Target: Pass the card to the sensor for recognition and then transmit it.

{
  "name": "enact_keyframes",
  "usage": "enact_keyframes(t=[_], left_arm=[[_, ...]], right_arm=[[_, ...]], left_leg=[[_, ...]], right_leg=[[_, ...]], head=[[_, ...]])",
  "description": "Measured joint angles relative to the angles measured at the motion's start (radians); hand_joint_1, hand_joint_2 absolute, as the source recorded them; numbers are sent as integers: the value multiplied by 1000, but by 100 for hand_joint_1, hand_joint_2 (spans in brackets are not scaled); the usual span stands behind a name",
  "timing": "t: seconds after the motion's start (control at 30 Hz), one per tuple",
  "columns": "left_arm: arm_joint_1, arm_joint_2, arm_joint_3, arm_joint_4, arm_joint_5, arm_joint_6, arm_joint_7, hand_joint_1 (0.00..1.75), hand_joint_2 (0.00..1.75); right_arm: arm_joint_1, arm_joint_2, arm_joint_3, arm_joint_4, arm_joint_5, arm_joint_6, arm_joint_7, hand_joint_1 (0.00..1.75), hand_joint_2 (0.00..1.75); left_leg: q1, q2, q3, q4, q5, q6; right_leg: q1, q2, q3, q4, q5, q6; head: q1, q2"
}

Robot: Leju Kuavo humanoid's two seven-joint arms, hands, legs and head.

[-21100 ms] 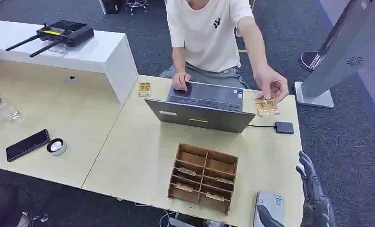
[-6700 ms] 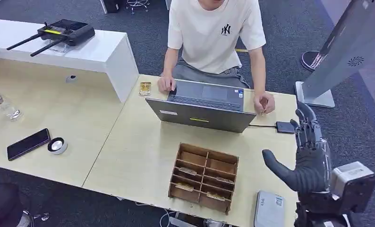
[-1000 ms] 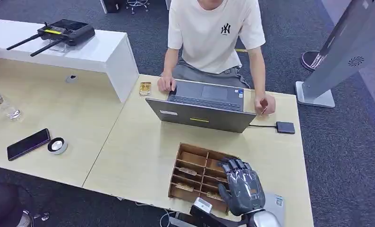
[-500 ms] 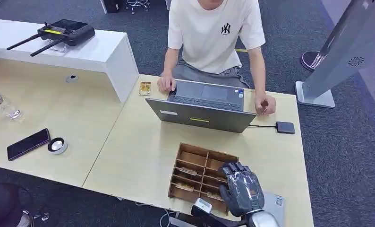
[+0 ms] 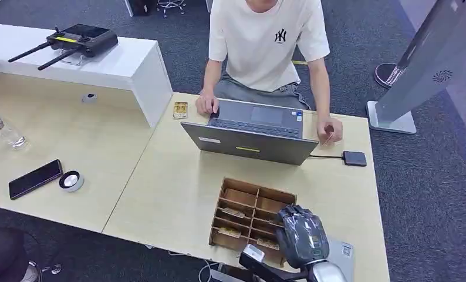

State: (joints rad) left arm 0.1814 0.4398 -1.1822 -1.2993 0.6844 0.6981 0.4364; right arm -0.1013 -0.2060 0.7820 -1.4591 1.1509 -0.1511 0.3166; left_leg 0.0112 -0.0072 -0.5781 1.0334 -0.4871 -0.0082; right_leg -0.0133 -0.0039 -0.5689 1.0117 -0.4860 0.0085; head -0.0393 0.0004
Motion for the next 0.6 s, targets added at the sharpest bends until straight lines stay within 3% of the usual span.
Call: enact_keyframes(t=[0.07, 0.23, 0.6], left_arm=[[-1, 0, 0, 0, -1, 0, 1, 0, 175], [-2, 0, -2, 0, -3, 0, 2, 0, 175], [-8, 0, -7, 0, -10, 0, 13, 0, 175]], right_arm=[[1, 2, -7, 0, 0, 0, 0, 105, 175], [3, 6, -12, 2, 1, 0, 1, 133, 175], [3, 10, -15, 2, 3, 0, 1, 138, 175]], left_leg=[[0, 0, 0, 0, 0, 0], [0, 0, 0, 0, 0, 0], [0, 0, 0, 0, 0, 0]], right_leg=[[0, 0, 0, 0, 0, 0], [0, 0, 0, 0, 0, 0], [0, 0, 0, 0, 0, 0]], head=[[0, 0], [0, 0], [0, 0]])
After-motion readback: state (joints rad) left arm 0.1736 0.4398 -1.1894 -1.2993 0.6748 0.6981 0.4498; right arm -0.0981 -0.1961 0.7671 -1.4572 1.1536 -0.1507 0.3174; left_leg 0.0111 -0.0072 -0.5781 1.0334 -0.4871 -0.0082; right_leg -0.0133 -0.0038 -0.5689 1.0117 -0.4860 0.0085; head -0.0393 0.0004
